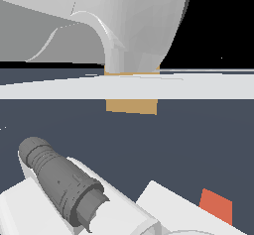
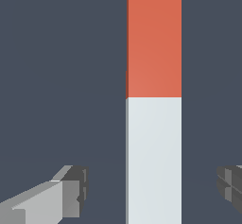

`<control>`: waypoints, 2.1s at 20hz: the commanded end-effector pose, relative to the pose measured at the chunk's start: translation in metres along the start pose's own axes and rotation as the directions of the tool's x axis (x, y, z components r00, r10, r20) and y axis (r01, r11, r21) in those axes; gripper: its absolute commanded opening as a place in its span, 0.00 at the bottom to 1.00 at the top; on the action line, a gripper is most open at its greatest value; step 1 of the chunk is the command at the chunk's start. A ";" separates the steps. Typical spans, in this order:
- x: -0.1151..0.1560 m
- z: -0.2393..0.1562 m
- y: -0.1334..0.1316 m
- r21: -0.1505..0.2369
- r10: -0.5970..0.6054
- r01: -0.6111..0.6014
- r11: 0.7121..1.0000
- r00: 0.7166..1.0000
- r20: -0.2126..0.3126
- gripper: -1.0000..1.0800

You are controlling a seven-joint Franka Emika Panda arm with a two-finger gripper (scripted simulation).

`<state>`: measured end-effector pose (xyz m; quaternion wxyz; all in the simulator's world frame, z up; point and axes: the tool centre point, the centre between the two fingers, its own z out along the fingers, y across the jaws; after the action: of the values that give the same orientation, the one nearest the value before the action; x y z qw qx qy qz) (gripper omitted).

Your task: Insert the peg into the horizontal hole in a box.

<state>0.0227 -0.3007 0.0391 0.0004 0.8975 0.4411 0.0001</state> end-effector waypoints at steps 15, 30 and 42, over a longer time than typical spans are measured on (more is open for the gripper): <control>0.000 0.023 0.001 0.001 0.001 -0.001 1.000 1.000 0.000 0.00; 0.042 0.006 -0.023 0.001 -0.061 0.061 0.998 0.998 0.000 0.00; 0.182 -0.059 -0.127 0.000 -0.284 0.284 0.959 0.959 0.001 0.00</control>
<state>0.0346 -0.1038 0.0873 -0.0008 0.8342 0.5514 -0.0013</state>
